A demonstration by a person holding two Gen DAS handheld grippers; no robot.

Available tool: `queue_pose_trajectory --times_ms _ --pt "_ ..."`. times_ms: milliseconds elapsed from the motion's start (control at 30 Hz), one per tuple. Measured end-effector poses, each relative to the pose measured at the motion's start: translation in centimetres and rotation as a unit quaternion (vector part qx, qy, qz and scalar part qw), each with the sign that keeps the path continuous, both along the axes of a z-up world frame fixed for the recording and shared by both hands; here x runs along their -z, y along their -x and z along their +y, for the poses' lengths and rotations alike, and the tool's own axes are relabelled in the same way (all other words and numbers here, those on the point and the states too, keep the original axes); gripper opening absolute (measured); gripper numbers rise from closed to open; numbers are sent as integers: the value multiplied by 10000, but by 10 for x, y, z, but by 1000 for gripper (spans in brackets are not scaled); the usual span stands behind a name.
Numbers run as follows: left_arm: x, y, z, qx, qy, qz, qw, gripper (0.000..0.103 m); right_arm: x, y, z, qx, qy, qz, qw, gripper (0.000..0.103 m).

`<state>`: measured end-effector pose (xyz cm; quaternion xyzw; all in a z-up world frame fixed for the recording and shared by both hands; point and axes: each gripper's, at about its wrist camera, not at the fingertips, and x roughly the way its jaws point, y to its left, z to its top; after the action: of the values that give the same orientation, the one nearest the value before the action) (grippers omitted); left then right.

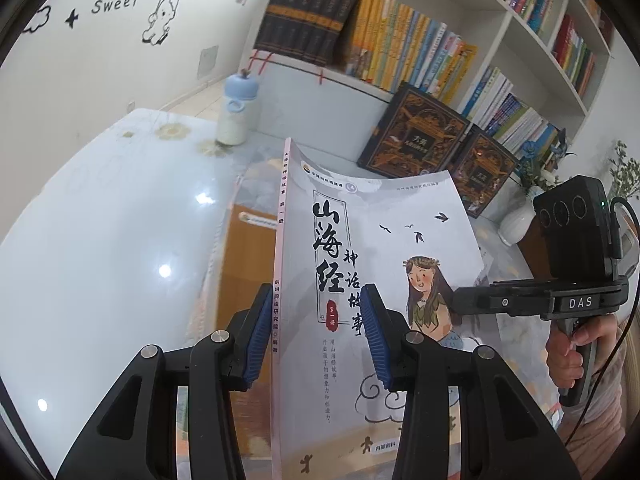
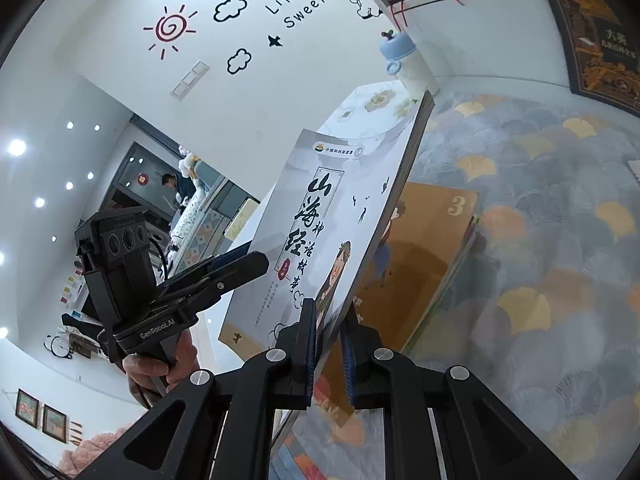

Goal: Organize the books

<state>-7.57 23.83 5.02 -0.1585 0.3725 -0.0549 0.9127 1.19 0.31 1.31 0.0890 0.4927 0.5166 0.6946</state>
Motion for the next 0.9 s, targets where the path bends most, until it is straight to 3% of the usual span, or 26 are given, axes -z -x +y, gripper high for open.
queue_pose_trajectory --times_ms 533,900 --pt "37 -17 18 -26 -90 280 9996 40 50 -22 25 158 325 549 9978 13" --pt "50 -20 22 -299 -306 406 9983 47 60 -26 19 368 168 861 9955 16"
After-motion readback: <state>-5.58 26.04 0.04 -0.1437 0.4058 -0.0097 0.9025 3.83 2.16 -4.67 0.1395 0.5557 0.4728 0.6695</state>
